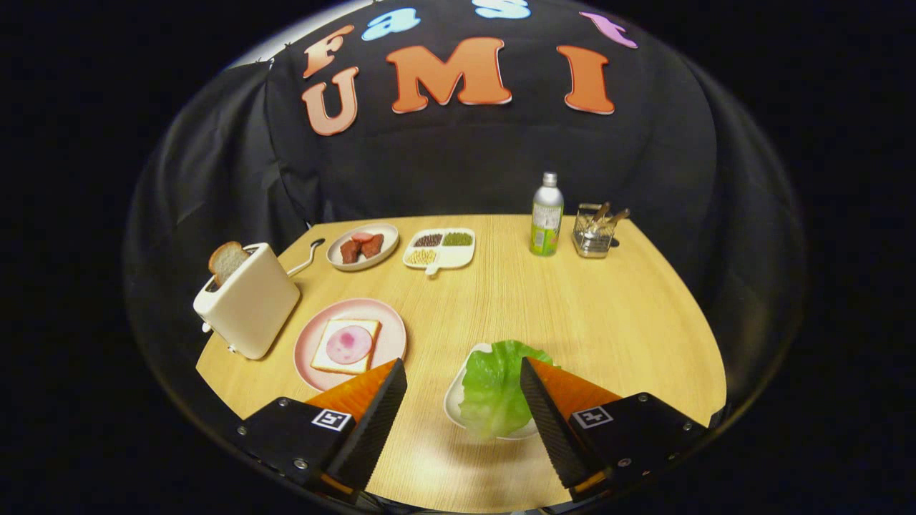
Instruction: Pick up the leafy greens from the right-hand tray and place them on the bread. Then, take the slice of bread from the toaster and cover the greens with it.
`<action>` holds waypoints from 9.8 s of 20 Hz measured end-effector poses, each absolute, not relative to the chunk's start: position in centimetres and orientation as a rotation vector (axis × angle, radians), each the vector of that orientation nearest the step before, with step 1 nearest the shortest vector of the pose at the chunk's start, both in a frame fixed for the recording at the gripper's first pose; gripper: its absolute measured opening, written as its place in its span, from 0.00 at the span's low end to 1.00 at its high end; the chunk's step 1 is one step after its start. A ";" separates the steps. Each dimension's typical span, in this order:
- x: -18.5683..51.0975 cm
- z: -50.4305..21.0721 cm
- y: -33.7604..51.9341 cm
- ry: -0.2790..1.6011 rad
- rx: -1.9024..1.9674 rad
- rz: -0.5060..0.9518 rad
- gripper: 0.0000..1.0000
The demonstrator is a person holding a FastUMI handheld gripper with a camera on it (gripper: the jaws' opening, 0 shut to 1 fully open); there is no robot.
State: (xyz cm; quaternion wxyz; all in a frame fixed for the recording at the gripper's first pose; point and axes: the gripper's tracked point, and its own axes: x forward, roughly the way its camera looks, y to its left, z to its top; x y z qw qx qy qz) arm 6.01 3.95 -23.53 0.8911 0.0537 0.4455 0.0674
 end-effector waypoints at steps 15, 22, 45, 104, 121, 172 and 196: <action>5.9 -36.1 1.2 1.356 0.087 0.003 0.90; 5.9 -36.4 0.6 1.374 0.064 -0.054 0.45; 9.2 -29.1 3.3 1.154 0.181 0.050 0.00; 14.4 -21.2 30.8 1.147 0.217 0.407 0.86; 15.9 -12.4 47.6 1.218 0.172 0.554 0.93; 14.7 -18.6 28.3 1.138 0.601 0.451 0.08; 13.7 -30.1 23.8 1.128 0.667 0.409 0.23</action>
